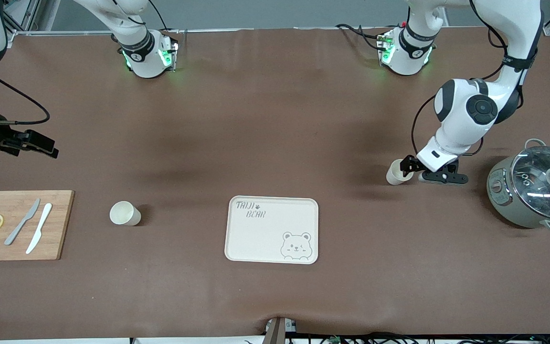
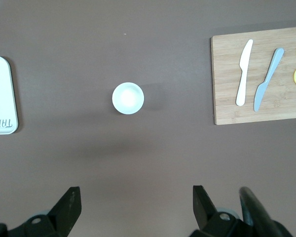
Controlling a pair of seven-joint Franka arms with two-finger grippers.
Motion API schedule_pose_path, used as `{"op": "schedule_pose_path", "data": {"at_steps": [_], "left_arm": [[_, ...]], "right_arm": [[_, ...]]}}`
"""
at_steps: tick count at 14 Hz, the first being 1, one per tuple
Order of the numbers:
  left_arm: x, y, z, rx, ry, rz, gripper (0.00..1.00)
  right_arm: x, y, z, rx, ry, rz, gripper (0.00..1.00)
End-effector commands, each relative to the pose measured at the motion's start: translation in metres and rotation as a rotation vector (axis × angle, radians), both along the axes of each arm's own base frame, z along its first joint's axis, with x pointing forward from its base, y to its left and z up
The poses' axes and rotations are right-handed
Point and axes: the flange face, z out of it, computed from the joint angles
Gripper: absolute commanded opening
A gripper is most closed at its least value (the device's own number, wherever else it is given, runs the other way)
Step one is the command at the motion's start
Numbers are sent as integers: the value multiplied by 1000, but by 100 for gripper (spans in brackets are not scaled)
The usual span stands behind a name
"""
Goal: Place white IKEA cup upright on tray with both arms
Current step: 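Close the left gripper on the rim of the white cup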
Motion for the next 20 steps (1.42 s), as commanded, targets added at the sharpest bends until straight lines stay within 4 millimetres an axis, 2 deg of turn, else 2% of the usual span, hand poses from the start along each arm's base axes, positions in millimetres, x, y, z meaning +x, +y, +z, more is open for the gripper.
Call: {"op": "schedule_pose_path", "data": {"at_steps": [1,9,14,17,20], "left_arm": [[-12,3,-9,9,-19,-16,100],[-31,6,-26,12,10,-16,100],[-31,6,-34,9,7,-16,100],[-31,4,-49,4,-1,-18,100],[-30,4,-49,3,-4,-18,100]], "right_arm": [[-6,-1,3,5,-10,1,100],[-6,-1,1,5,-6,1,100],[-6,-1,1,4,-6,1,100],[-6,-3,0,4,-4,-2,100],[-6,-2,-1,4,-3,0,100]]}}
